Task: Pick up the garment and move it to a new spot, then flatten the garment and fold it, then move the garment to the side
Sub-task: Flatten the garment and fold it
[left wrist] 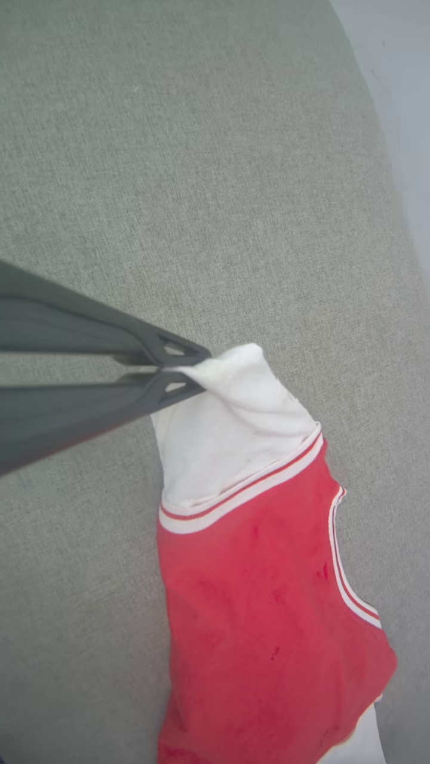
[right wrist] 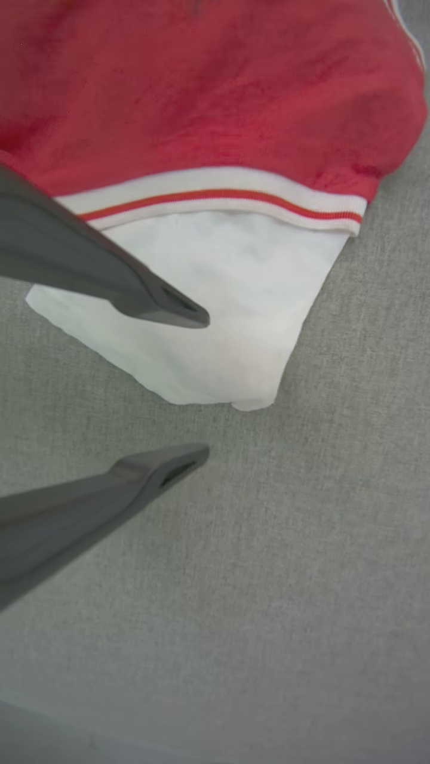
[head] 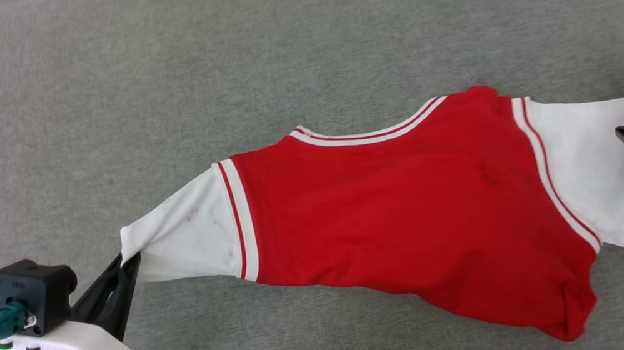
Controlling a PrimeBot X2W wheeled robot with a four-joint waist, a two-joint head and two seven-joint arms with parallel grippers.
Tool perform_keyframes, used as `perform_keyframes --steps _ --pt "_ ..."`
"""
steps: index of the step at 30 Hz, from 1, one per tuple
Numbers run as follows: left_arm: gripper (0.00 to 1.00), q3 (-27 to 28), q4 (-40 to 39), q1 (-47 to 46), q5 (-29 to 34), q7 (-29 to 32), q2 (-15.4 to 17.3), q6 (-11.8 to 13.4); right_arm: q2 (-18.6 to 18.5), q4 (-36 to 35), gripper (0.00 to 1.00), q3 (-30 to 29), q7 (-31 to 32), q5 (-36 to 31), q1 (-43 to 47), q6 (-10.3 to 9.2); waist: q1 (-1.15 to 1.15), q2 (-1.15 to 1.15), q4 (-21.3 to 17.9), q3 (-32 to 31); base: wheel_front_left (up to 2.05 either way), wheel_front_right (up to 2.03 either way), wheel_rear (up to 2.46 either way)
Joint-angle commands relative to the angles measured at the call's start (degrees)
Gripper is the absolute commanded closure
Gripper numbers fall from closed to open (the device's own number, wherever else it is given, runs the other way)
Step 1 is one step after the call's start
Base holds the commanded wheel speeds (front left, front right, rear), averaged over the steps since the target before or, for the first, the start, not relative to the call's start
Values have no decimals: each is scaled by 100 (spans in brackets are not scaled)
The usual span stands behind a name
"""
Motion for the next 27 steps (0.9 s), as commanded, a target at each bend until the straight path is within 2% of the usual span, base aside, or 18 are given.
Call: perform_keyframes --steps 1,5,6,9,11,12,16,27 --pt "100 -29 -3 -103 -9 -35 22 -37 -49 61 0 25 94 13 -100 -2 0 0 133 140 0 0 0" --pt "100 -100 53 -252 -34 -92 -11 -117 -56 324 0 114 374 -48 -224 -3 0 0 272 302 0 0 0" --pt "100 -176 115 -401 -64 -154 -39 -206 -44 668 0 211 526 -56 -126 -2 0 0 396 493 0 0 0" --pt "100 -203 192 -514 -73 -161 -21 -248 131 1010 0 319 491 80 64 -1 0 0 438 571 0 0 0" --pt "100 -221 214 -552 -84 -162 -19 -261 134 1095 89 379 441 75 117 -1 0 0 431 560 0 0 0" --pt "100 -236 221 -564 -86 -173 -13 -289 148 1119 100 390 391 90 124 -1 0 0 423 543 0 0 0" --pt "100 -266 174 -563 -155 -236 -50 -341 24 1148 100 322 24 67 22 -2 0 0 366 396 0 0 0" --pt "100 42 307 -429 -181 -504 28 -239 -257 815 100 330 -802 442 -340 -3 0 0 24 -537 0 0 0"
